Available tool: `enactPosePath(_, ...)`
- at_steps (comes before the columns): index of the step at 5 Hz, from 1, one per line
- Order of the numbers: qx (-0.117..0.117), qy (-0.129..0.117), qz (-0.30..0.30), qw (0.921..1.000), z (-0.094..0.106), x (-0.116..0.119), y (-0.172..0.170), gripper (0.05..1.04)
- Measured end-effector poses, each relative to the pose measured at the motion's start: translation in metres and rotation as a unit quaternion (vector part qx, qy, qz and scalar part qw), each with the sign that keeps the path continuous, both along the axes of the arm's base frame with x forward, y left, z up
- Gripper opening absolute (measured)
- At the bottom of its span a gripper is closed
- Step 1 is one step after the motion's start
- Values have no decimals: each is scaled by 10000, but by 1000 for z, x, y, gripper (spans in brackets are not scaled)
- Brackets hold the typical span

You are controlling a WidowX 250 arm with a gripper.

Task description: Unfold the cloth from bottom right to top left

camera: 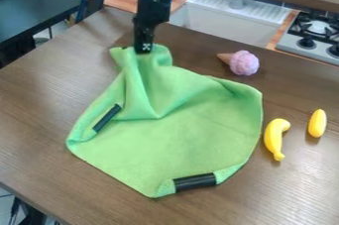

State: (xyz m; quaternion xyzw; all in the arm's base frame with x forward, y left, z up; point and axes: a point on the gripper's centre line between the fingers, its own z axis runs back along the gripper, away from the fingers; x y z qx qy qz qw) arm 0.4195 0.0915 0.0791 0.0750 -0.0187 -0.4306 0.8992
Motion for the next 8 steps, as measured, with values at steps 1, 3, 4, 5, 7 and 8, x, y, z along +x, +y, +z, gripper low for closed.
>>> enactPosePath(1, -55, -542, -164, 9984, 20, 0, 0, 51)
enactPosePath(3, -303, -1129, -299, 9927, 26, 3, 1, 51)
enactPosePath(4, -375, -1369, -374, 9892, 29, 10, -2, 51)
enactPosePath(5, -422, -1598, -487, 9850, 35, 18, -4, 51)
enactPosePath(7, -490, -1926, -411, 9792, 47, 26, 6, 65)
enactPosePath(8, -508, -1997, -369, 9778, 49, 26, 14, 226)
